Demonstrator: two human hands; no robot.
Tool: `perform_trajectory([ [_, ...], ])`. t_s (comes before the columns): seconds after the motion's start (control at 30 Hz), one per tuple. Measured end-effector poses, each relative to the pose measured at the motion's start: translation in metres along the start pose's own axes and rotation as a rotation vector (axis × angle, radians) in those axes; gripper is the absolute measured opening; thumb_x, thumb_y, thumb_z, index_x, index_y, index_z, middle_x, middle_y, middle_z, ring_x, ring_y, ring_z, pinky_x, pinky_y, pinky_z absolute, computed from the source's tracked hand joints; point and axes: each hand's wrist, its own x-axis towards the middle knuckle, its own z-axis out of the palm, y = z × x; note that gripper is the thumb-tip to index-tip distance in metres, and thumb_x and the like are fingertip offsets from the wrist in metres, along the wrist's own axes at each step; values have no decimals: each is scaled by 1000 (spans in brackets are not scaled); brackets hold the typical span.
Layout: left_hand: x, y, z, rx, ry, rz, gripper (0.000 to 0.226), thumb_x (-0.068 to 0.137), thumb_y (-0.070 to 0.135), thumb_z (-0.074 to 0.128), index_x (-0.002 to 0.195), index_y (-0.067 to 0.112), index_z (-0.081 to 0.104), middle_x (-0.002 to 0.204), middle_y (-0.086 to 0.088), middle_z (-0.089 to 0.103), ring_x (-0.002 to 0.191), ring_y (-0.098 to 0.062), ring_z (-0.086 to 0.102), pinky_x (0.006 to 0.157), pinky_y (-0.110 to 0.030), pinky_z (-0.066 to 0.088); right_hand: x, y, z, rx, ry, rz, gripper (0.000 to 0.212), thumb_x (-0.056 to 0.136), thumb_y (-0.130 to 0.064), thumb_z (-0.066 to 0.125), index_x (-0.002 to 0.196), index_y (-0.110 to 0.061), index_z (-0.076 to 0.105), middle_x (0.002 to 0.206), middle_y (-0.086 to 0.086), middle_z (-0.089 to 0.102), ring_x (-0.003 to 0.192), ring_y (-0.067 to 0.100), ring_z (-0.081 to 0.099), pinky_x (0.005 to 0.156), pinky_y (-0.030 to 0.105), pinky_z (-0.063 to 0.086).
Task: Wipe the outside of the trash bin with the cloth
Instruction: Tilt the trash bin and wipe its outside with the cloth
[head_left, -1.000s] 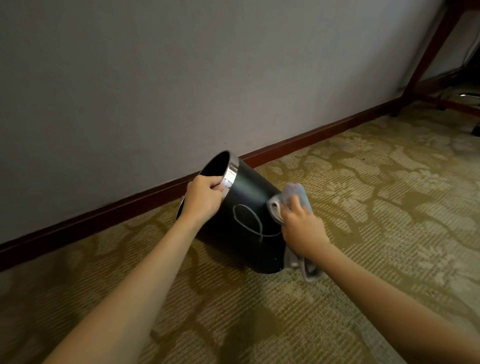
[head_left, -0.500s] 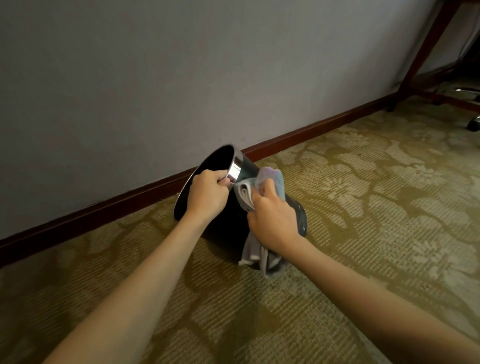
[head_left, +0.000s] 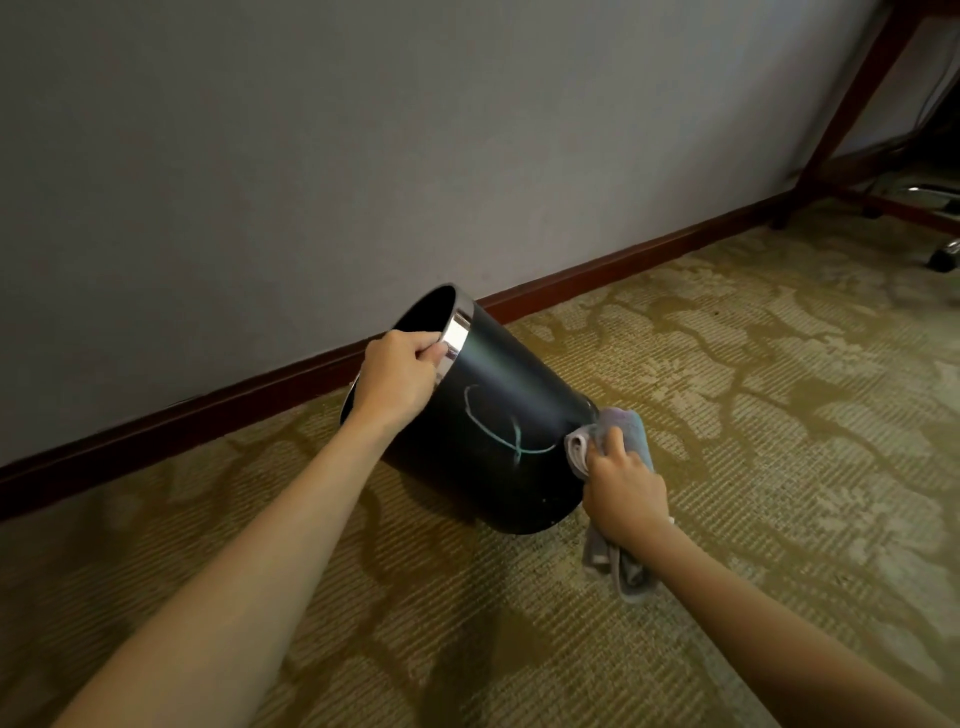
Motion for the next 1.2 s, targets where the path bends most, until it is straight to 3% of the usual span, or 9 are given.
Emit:
perform_trajectory([
  [0.17, -5, -18, -27, -70, -446, 4, 25, 98, 33, 43, 112, 41, 61, 114, 14, 64, 109, -7, 55, 92, -35, 43, 3, 1, 2, 39, -11, 32, 21, 89, -12, 52, 108, -5, 53, 116, 11, 40, 86, 28, 53, 54, 30, 33],
  [0.3, -8, -41, -47, -10, -546, -51, 30, 94, 25, 53, 122, 34, 60, 123, 12, 61, 119, -7, 49, 101, -38, 36, 5, 0, 3, 51, -4, 26, 22, 89, -12, 53, 110, -4, 54, 115, 11, 41, 86, 29, 53, 54, 31, 32],
  [0.43, -14, -50, -45, 82, -485, -61, 23, 90, 16, 60, 104, 33, 67, 100, 10, 68, 100, -6, 61, 91, -34, 48, 6, 3, 4, 34, -2, 2, 23, 89, -11, 52, 111, -4, 54, 114, 12, 42, 83, 30, 53, 55, 30, 31],
  [0.53, -18, -46, -35, 63, -375, -88, 29, 89, 13, 60, 113, 27, 66, 108, 7, 68, 107, -10, 59, 90, -29, 47, 9, 2, 0, 67, -26, 43, 19, 89, -11, 51, 106, -4, 54, 116, 13, 42, 82, 30, 52, 54, 32, 34],
  [0.63, -20, -37, -26, 79, -321, -44, 26, 89, 14, 60, 110, 27, 68, 106, 6, 69, 107, -13, 59, 95, -39, 47, 20, -13, -20, 193, -50, 118, 17, 89, -12, 51, 103, -3, 54, 118, 14, 41, 79, 30, 49, 57, 34, 36],
  [0.93, -21, -17, -7, 173, -261, 89, 19, 87, 13, 61, 77, 28, 66, 75, 8, 65, 79, -10, 61, 70, -25, 45, 21, -66, -55, 216, 357, -175, 38, 80, -8, 59, 118, -1, 55, 114, 16, 49, 81, 31, 56, 47, 33, 43],
  [1.0, -19, -20, -8, 178, -259, 87, 19, 87, 13, 61, 72, 25, 63, 73, 7, 65, 76, -9, 61, 65, -23, 45, 14, -54, -37, 137, 300, -185, 43, 83, -10, 58, 125, -5, 52, 115, 14, 48, 86, 28, 54, 52, 36, 49],
  [1.13, -18, -26, -8, 140, -208, 41, 11, 86, 13, 63, 90, 24, 65, 77, 15, 63, 78, 4, 56, 63, -16, 40, 3, -14, 3, 88, 78, 0, 34, 87, -12, 53, 121, -7, 52, 119, 11, 43, 89, 28, 55, 54, 33, 36],
  [1.2, -19, -26, -3, 154, -186, 43, 12, 87, 15, 62, 88, 27, 61, 80, 11, 65, 80, -3, 60, 66, -23, 46, 2, 2, 12, 52, -23, 50, 31, 88, -11, 53, 119, -6, 51, 119, 11, 39, 92, 30, 55, 56, 33, 38],
])
